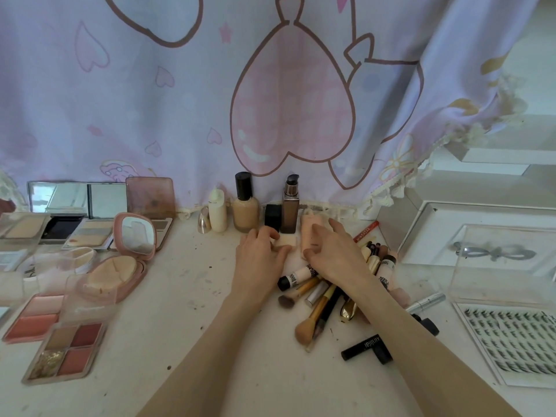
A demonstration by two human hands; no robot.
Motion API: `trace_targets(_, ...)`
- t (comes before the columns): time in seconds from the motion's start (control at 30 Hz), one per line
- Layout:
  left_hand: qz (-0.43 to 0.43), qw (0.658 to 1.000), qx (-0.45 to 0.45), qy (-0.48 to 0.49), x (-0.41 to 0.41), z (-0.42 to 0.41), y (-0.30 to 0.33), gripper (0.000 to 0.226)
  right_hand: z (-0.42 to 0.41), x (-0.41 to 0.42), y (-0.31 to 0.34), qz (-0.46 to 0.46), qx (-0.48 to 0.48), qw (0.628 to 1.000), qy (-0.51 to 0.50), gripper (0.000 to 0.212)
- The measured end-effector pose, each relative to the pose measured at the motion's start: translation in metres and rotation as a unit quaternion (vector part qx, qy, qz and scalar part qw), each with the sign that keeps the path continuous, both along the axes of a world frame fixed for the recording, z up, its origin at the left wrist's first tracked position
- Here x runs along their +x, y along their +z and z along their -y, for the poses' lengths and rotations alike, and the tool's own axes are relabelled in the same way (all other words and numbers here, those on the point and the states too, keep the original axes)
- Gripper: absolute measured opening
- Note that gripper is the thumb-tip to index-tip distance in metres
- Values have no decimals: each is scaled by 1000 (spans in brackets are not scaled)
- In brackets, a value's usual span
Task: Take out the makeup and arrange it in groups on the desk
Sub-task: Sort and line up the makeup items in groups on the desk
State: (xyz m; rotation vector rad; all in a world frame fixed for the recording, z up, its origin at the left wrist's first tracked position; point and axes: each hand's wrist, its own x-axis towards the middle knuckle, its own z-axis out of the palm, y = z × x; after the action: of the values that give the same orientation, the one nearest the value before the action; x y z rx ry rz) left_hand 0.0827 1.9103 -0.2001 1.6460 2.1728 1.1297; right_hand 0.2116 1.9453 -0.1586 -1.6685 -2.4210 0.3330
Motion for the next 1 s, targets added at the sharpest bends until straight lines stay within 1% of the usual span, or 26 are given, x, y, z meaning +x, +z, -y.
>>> trace_targets(0.1, -14, 1000, 7, -24, 1, -1, 0, 26, 0, 3, 2, -2, -4, 1000, 15, 52)
trace_targets(0.23, -28, 998, 11, -46, 1, -3, -1, 28, -2, 4, 1, 3, -12, 999, 36, 47)
trace_targets(0.43, -40, 998, 15, -52, -1, -7, -3, 28, -5, 10, -2, -47, -6, 999, 19, 36)
trace_targets(0.7, -35, 998, 22, -42, -1, -9, -3, 28, -6, 11, -5, -65, -1, 998, 8, 35)
trace_targets(1.0, -64, 997, 22, -26, 0, -6, -4, 32, 0, 13, -5, -55, 13, 998, 28, 35)
